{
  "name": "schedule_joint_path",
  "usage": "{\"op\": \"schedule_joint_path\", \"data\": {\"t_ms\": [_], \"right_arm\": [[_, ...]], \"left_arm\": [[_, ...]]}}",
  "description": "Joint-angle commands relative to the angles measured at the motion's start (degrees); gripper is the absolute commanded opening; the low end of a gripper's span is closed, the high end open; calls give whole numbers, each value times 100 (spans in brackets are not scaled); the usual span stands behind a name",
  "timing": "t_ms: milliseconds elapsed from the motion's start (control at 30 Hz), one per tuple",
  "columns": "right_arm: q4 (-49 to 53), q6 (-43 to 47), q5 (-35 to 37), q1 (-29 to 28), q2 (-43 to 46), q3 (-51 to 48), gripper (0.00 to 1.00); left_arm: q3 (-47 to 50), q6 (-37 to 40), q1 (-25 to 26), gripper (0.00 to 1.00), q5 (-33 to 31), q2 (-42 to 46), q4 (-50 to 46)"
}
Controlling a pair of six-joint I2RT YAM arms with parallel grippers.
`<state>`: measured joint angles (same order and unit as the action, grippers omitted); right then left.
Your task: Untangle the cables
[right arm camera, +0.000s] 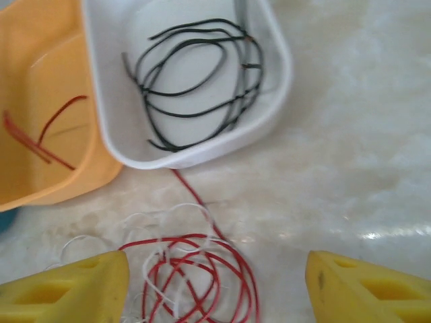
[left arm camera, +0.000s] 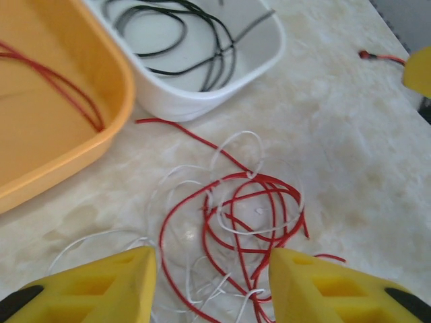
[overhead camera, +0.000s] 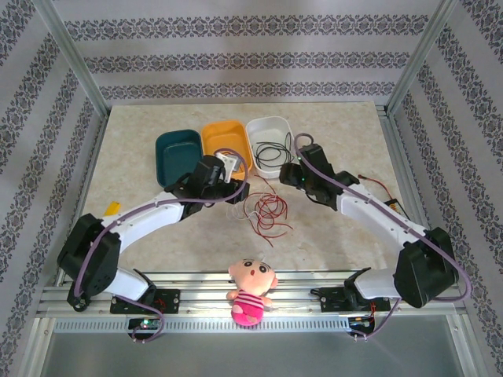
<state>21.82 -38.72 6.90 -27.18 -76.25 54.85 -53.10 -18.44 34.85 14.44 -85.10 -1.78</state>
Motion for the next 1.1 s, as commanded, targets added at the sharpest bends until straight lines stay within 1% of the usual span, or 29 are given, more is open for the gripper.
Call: {"op": "schedule_joint_path", "data": {"t_ms": [0,100,167,200,333,467,600,767,867,1067], "right_arm": [[94,-342,22,191,170,-276,74],[-7,-476,-213,365,172,-426,82],[-112,-552,-393,466,174,-531,91],[-141,-589,-431,499,180,-565,97],[-194,-654,-484,562,247,-689,98],[-214,-715,-455,621,378,-817,98],[-222,-738,-473,705,456,-913,98],[-266,-756,-497,747,470,-975,98],[-293,-760,-488,749,438,-994,98],[-299,-719,-496,751,391,-1007,98]], "left_arm": [[-282,754,180,45,623,-396,-247],[-563,1551,354,43,727,-758,-352],[-705,2087,455,40,686,-984,-393],[-748,2292,476,39,695,-1068,-393],[-963,2979,586,38,703,-1504,-467],[-1099,3369,738,38,721,-1799,-445],[-1184,3489,811,38,752,-1948,-457],[-1253,3469,813,37,623,-2062,-427],[-1287,3428,813,29,537,-2073,-403],[-1274,3354,813,3,500,-2040,-284]]}}
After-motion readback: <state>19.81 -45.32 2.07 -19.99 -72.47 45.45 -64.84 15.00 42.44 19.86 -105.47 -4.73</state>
